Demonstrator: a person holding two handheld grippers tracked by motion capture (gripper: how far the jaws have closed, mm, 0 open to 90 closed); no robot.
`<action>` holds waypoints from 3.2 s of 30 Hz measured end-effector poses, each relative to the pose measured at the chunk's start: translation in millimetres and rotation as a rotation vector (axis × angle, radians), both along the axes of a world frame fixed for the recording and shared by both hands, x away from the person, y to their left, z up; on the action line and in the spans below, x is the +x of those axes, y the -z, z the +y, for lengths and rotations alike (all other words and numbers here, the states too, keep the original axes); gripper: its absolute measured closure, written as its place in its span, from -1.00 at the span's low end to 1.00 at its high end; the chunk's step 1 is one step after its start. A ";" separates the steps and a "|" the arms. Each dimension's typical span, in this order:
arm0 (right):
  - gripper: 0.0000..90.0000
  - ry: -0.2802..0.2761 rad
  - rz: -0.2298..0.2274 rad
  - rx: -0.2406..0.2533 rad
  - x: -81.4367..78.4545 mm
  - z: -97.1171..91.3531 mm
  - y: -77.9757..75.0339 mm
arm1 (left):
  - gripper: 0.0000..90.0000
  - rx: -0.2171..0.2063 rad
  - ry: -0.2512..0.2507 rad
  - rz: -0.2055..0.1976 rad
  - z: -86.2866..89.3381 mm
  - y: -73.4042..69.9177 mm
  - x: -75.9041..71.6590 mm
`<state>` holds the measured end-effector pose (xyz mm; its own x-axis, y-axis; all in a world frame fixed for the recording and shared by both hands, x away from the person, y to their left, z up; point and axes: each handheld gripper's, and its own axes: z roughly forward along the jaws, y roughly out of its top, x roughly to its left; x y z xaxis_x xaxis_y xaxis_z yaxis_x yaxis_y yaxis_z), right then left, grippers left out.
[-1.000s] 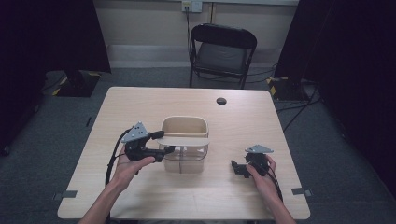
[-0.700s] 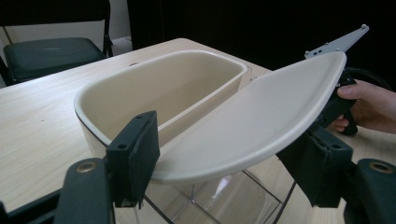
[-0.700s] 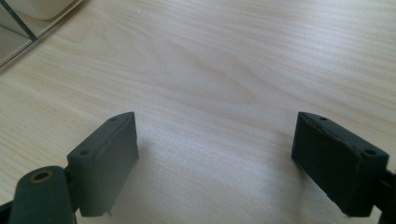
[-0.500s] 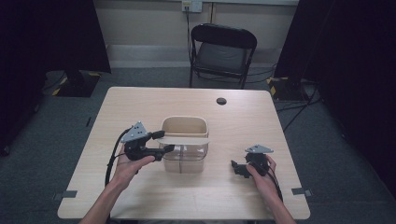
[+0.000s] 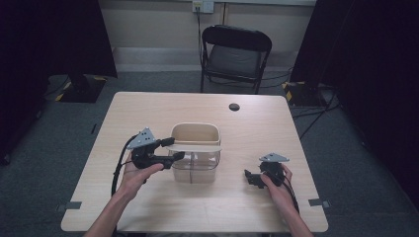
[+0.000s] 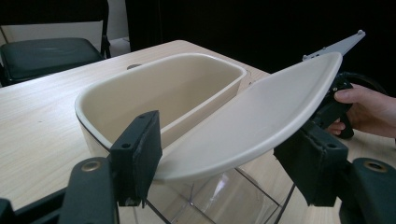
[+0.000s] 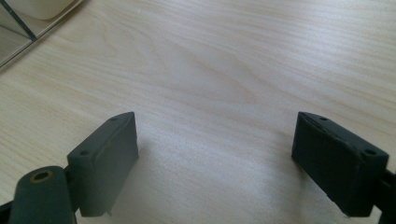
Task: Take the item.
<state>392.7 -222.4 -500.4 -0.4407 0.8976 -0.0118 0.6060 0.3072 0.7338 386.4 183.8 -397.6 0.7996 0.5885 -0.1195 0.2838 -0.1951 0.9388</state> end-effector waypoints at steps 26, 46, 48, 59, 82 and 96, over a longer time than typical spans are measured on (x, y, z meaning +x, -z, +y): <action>-0.69 0.000 0.000 0.000 0.0 0.0 0.0 | -0.26 0.002 -0.003 0.005 -0.7 -1.1 0.9; -0.69 0.000 0.000 0.000 0.0 0.0 0.0 | -0.27 0.002 -0.001 0.006 -0.8 -1.1 1.0; -0.69 0.000 0.000 0.000 0.0 0.0 0.0 | -0.27 -0.001 0.001 0.007 -0.9 -1.0 1.1; -0.69 0.000 0.000 0.000 0.0 0.0 0.0 | -0.28 -0.002 -0.001 0.010 -1.4 -0.9 0.8; -0.69 0.000 0.000 0.000 0.0 0.0 0.0 | -0.29 -0.004 -0.001 0.010 -1.8 -0.8 0.8; -0.69 0.000 0.000 0.000 0.0 0.0 0.0 | -0.29 -0.003 -0.002 0.010 -2.0 -0.7 0.9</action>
